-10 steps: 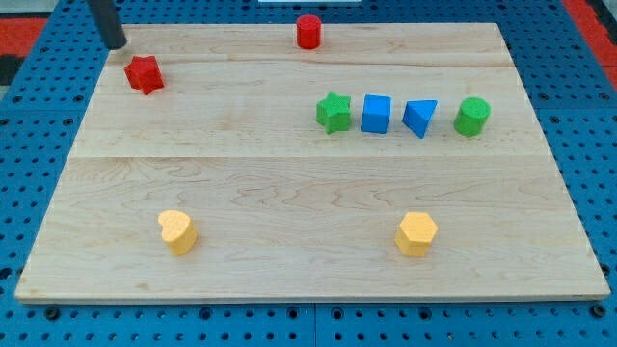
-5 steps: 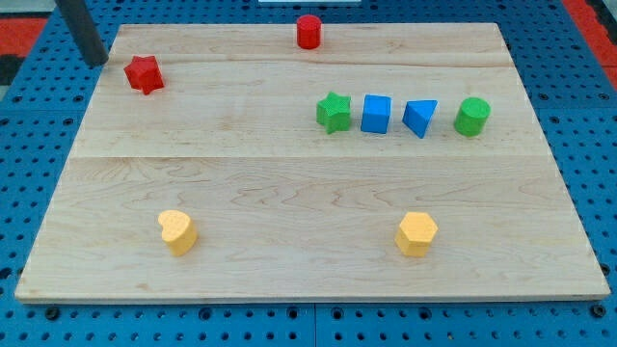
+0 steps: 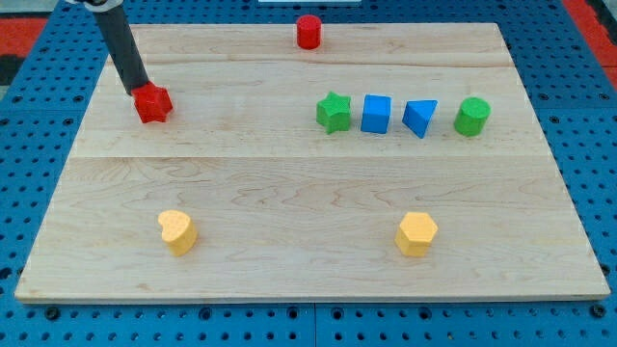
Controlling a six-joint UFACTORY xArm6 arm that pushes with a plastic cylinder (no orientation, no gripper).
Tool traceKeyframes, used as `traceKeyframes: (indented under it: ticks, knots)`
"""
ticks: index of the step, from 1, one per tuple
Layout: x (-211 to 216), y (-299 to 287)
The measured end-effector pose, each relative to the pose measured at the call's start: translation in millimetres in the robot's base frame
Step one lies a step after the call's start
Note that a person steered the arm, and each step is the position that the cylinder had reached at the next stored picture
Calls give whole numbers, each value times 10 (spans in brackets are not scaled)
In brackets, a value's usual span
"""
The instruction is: Slide the red star close to the yellow heart
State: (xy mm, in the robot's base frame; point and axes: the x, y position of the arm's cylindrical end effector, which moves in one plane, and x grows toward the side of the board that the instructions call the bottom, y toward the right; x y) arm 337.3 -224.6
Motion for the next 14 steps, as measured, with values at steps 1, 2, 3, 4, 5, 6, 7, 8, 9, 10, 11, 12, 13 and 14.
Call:
traceKeyframes:
  ticks: [1,2,3,4,5,6,7,8,9,10,11,12,13,14]
  knots:
    - [220,72]
    - [461,225]
    - [597,366]
    - [347,433]
    - [507,473]
    - [778,532]
    - [940,568]
    - [632,607]
    - [504,672]
    - [564,947]
    - [817,947]
    - [1028,947]
    - [1106,922]
    - [1109,913]
